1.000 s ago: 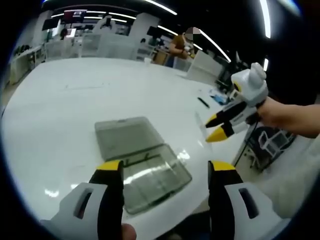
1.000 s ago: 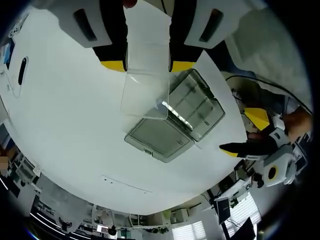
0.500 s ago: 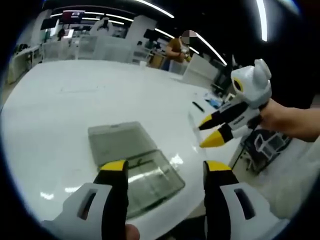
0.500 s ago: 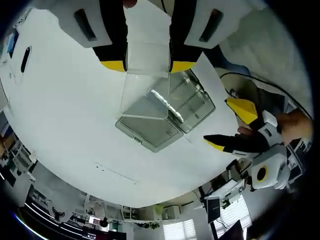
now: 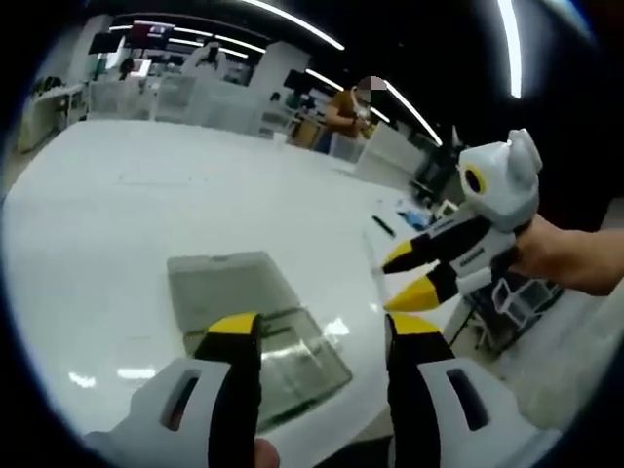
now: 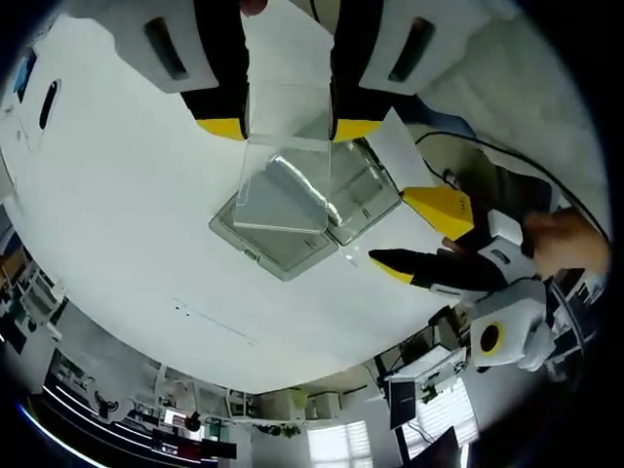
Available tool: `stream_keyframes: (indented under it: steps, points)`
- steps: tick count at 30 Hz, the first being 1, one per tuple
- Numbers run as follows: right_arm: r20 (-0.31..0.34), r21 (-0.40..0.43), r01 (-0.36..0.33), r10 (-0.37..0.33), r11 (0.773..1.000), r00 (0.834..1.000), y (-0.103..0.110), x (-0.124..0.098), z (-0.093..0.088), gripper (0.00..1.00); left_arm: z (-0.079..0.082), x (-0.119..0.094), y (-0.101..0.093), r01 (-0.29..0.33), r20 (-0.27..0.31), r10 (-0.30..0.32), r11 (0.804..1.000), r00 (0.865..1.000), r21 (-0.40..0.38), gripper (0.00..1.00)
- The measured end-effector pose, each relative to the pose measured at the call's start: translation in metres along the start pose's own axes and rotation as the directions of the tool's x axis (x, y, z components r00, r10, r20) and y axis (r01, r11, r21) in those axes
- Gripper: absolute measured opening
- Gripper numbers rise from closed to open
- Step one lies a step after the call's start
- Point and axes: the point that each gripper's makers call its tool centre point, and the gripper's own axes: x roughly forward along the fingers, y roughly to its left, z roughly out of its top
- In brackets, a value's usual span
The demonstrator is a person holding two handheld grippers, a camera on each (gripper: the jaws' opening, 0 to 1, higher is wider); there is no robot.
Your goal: Insert the divider into the dual guide fixture by aligning both edges with the guide slots and pushing it downward to the bottom, including one-sided entry, uneven engagement, binding, and posture correction.
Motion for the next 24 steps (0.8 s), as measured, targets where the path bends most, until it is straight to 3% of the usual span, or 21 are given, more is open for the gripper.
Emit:
stream_keyframes:
  steps: [24]
  points:
    - [0.051, 0.0, -0.038, 0.038, 0.999, 0.998, 0.022, 0.005, 0.019, 0.27, 0.02, 0.005, -0.014, 0.07, 0.079, -0.064, 0.994, 0.995, -0.078, 0.29]
